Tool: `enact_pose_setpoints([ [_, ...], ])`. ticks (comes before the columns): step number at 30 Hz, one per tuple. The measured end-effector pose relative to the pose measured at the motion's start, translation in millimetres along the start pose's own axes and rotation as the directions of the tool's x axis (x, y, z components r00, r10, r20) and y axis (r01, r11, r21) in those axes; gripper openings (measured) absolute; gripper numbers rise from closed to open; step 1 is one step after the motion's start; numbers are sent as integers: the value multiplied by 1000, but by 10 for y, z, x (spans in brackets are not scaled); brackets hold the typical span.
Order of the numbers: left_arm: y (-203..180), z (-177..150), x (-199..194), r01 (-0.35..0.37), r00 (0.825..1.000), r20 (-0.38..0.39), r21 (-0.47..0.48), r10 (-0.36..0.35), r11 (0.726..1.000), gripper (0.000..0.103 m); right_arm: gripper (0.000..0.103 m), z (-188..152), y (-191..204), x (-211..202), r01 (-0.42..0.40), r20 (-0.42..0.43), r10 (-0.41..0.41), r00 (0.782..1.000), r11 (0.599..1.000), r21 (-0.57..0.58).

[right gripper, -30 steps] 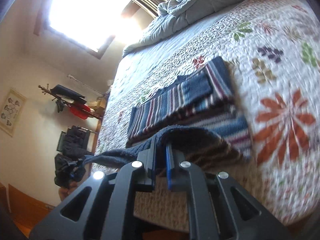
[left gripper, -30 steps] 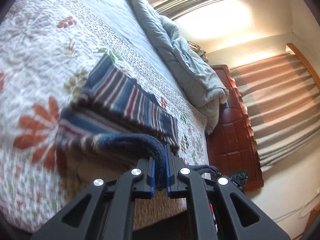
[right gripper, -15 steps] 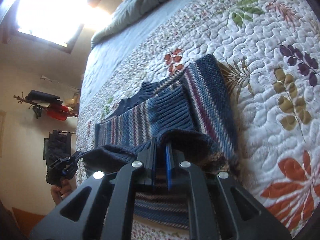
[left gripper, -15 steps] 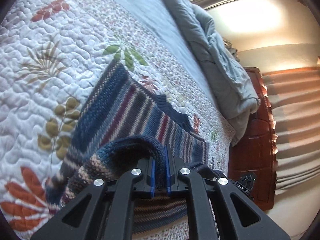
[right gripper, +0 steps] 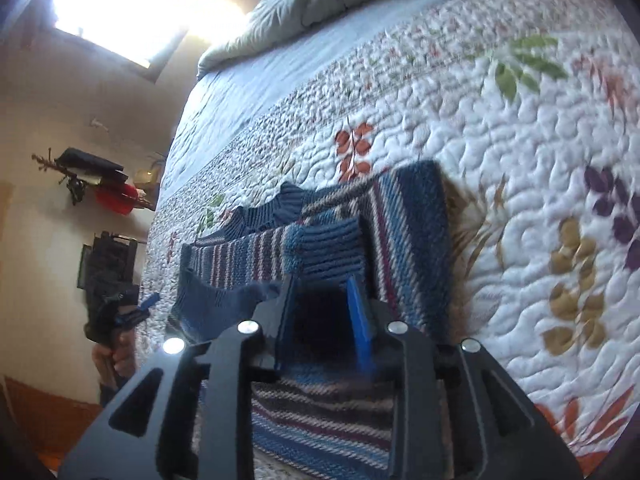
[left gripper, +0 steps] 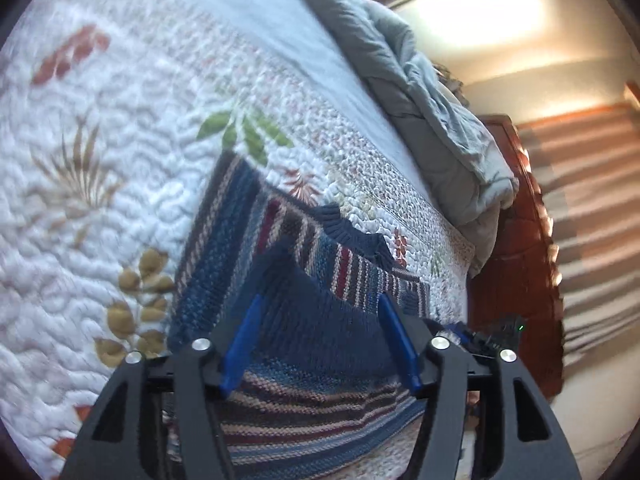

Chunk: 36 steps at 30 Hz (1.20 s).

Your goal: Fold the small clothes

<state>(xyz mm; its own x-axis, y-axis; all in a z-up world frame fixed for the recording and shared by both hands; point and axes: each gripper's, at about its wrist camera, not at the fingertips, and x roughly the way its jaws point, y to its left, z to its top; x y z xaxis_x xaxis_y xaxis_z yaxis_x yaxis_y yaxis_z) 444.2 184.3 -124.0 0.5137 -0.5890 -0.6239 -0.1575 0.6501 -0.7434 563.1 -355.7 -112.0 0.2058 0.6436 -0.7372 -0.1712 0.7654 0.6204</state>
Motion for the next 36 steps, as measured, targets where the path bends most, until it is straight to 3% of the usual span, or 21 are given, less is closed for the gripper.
enact_pose_setpoints([
  [2,-73,67,-15,-38,999,6,67,38,997,64,36,47,-28,7,4,-13,-4,1000,1000,-21],
  [3,-95,101,-1,-46,999,1,96,47,994,67,44,72,-43,40,4,-28,-5,1000,999,-35],
  [6,-113,191,127,-55,997,-52,159,64,986,69,51,109,-50,186,22,-77,-29,997,995,-95],
  [11,-91,247,457,-23,982,-176,212,62,977,69,51,140,-32,444,-2,-143,-17,990,991,-133],
  [14,-81,282,669,-79,969,-211,242,132,967,69,51,139,-47,577,-15,-168,-8,986,991,-132],
  [19,-111,287,921,-93,945,-278,287,175,954,68,48,86,-82,671,-12,-208,-18,978,990,-141],
  [20,-114,283,954,-93,941,-286,292,179,952,64,47,75,-77,664,-21,-215,-11,977,989,-145],
  [21,-112,278,981,-85,939,-297,291,175,953,48,47,66,-66,652,-31,-218,-3,976,988,-152],
  [24,-148,230,964,-65,938,-305,316,167,946,20,38,52,-29,589,-53,-217,14,976,983,-174],
  [27,-213,152,898,-26,945,-298,344,136,939,16,28,64,-7,535,-71,-206,30,978,979,-191],
  [34,-212,70,921,-21,960,-257,342,115,939,16,27,43,35,621,-70,-207,28,978,977,-202],
  [35,-212,60,901,-33,964,-237,347,122,937,15,24,31,55,636,-57,-202,13,979,975,-213],
  [36,-222,47,868,-40,969,-214,352,122,935,12,9,21,77,630,-48,-194,3,981,973,-226],
])
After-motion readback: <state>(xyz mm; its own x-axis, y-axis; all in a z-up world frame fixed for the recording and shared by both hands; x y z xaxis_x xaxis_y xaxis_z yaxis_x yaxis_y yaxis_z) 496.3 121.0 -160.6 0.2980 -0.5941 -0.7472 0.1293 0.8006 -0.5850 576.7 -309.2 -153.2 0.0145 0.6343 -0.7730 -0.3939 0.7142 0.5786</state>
